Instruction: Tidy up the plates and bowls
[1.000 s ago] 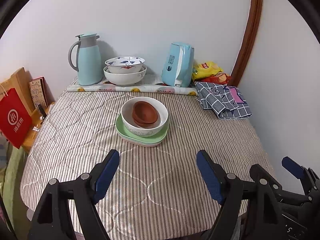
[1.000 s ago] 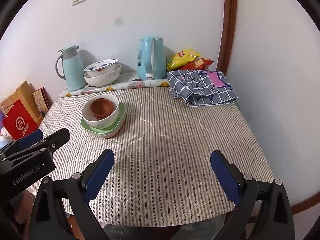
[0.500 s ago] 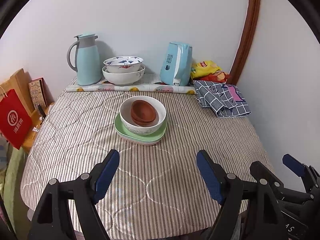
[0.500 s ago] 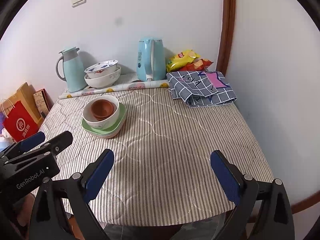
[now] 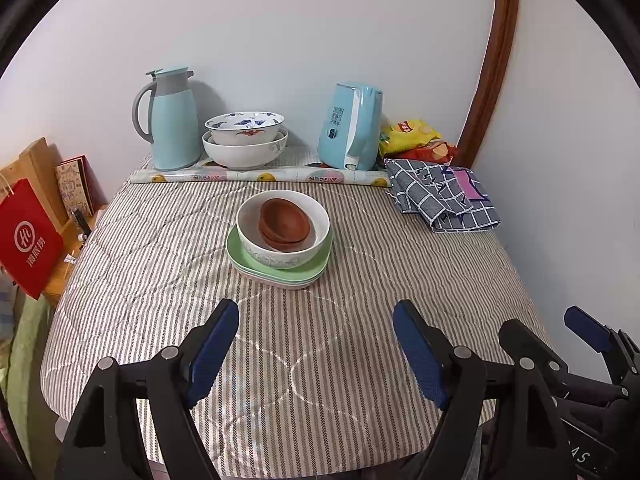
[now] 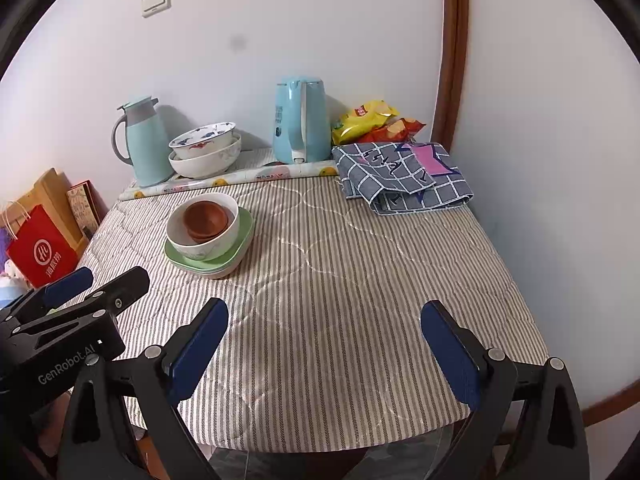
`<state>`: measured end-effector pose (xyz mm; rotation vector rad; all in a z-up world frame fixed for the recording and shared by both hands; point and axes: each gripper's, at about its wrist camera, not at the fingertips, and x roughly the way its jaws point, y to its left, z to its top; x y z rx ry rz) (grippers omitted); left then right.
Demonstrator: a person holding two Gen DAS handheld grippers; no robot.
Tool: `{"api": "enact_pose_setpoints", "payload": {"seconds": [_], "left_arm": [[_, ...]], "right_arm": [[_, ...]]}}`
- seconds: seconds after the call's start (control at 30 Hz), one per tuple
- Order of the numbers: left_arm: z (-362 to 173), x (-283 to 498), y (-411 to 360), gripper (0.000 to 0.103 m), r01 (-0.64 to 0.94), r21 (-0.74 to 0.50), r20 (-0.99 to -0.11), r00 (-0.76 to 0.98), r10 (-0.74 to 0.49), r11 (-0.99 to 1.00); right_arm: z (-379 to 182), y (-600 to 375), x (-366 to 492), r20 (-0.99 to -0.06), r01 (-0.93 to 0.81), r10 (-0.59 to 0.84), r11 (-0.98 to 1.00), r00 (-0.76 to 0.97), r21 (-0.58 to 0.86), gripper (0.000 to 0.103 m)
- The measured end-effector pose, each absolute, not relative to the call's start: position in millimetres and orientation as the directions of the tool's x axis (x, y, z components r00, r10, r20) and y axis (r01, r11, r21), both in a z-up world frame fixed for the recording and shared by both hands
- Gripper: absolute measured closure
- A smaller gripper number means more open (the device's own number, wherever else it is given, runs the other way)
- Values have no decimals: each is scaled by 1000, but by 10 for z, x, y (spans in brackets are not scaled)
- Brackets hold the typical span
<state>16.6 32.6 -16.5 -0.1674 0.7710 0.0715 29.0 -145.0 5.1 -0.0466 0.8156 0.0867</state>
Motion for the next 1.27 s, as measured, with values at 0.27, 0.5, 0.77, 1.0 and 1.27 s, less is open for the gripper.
{"api": "enact_pose_setpoints", "payload": {"seconds": [0.27,0.5,0.77,1.0,1.27], "left_arm": [[-153,170,333,25,-125,-120,-699,715,5,985],[-149,174,338,25,-124,-116,-699,715,8,985],[-150,173,333,25,-126,-115,-699,715,9,985],[-148,185,344,25,-125,-115,-699,715,9,985],[-198,218,349,21,-114,-101,-699,715,11,988]], "right_arm": [[48,-1455,284,-728,-97,62,995,683,-7,7],[50,-1467,283,-728,-102,65,995,682,-7,7],[59,-1479,274,-726,-105,66,994,685,-8,7],[71,-1475,277,-723,-104,69,995,688,-3,7],[34,-1467,290,-725,-107,71,994,685,-4,7]]}}
